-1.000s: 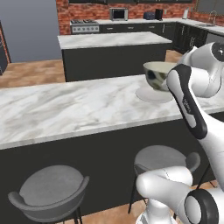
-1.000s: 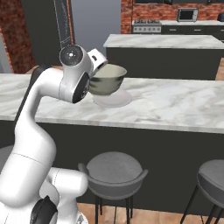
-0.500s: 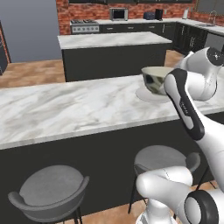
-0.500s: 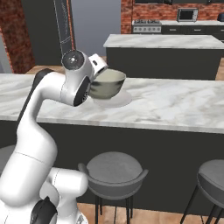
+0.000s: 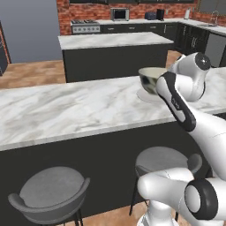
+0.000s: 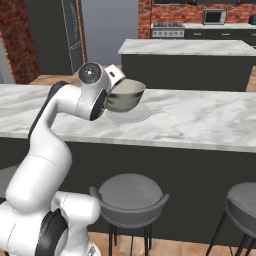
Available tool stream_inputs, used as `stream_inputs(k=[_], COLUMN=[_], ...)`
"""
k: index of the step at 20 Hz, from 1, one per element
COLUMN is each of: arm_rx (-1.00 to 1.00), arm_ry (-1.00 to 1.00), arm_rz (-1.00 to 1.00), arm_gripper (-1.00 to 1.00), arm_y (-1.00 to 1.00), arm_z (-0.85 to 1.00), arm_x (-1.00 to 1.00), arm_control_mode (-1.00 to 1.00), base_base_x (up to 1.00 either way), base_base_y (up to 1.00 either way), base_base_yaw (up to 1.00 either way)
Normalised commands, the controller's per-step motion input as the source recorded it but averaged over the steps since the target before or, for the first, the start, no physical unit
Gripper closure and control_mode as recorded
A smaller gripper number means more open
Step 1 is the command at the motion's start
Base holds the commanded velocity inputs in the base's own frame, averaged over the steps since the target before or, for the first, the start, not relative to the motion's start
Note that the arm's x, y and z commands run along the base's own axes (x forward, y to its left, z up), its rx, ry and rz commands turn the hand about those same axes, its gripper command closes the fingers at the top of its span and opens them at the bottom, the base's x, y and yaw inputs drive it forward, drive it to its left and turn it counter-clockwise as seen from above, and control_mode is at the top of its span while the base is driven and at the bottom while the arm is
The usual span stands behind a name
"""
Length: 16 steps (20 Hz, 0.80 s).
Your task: Move the bowls from the cabinet to the plates on the dining table.
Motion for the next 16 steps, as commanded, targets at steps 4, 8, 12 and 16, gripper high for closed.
stream_inputs(k=[4,8,12,16], arm_rx=[0.0,0.0,0.0,0.0], arm_ry=[0.0,0.0,0.0,0.0], arm_rz=[0.0,0.0,0.0,0.0], arm_gripper=[1.0,1.0,1.0,1.0], arm_y=[-0.03,-0.08,-0.15,-0.11], arm_z=[0.0,0.0,-0.08,-0.28], arm_x=[0.28,0.0,0.0,0.02], arm_control_mode=[-1.0,-1.0,-1.0,-1.0], base_base_x=[0.0,0.0,0.0,0.0], base_base_y=[0.0,0.0,0.0,0.0], base_base_yaw=[0.0,0.0,0.0,0.0])
